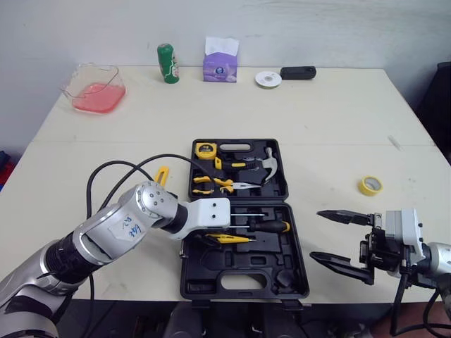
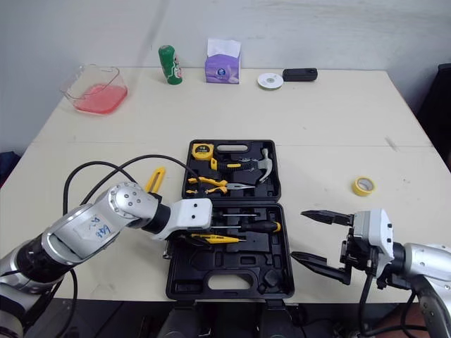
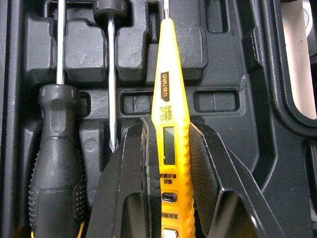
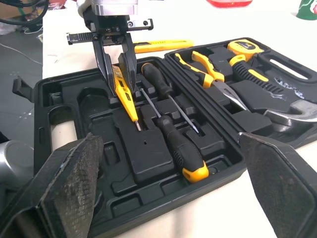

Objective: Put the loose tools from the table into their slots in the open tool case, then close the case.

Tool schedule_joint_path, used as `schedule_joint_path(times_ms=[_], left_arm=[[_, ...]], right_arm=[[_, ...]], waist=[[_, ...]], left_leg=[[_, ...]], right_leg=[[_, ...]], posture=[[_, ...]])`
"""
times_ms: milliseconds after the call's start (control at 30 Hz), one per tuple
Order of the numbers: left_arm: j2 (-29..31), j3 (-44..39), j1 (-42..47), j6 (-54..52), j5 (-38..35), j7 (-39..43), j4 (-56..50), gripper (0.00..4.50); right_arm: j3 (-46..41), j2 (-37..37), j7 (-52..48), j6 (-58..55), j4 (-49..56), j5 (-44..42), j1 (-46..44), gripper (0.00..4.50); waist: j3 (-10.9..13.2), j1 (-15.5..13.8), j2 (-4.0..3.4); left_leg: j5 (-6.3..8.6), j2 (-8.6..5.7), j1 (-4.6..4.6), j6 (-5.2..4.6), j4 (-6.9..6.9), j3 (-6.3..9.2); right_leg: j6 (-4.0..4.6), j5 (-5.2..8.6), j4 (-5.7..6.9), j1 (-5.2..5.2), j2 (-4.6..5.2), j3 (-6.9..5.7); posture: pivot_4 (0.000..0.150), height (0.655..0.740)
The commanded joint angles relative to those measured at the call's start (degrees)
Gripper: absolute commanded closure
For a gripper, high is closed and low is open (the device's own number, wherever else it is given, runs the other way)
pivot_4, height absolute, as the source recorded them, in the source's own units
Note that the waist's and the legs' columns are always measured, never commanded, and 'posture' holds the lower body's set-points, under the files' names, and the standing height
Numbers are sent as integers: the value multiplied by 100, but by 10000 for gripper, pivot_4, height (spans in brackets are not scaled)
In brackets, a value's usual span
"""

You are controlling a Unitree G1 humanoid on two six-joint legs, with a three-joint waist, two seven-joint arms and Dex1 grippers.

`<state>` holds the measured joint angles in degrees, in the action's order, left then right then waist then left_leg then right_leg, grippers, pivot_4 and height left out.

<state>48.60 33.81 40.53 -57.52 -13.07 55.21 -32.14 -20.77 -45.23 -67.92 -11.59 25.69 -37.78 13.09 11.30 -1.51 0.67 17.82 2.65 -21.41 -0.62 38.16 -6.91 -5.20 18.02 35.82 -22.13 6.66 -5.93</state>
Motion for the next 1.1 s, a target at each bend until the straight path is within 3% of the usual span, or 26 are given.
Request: schedule_joint_path(times_ms=[33,800,1100], left_arm=[[99,36,198,-56,282,-44,164,39969],[198,170,185,102,254,381,-35,39969],[-126,246,255,137,390,300,312,39970]], right_arm=[[0,-36,65,-69,242,-129,-80,0],[49,-31,144,-229,298,-99,-222,0],[55,-39,157,-256,306,-104,-227,0]], waist=[[0,0,0],[0,7,0],[0,3,0]], left_leg=[[0,0,0,0,0,0],[-1,-1,-3,0,1,-3],[-1,-2,-4,-1,4,-4]], right_leg=[[0,0,1,0,0,0],[0,0,3,-6,-3,2],[0,0,5,-6,-2,1]], posture=[[1500,7400],[1500,7400],[1500,7400]])
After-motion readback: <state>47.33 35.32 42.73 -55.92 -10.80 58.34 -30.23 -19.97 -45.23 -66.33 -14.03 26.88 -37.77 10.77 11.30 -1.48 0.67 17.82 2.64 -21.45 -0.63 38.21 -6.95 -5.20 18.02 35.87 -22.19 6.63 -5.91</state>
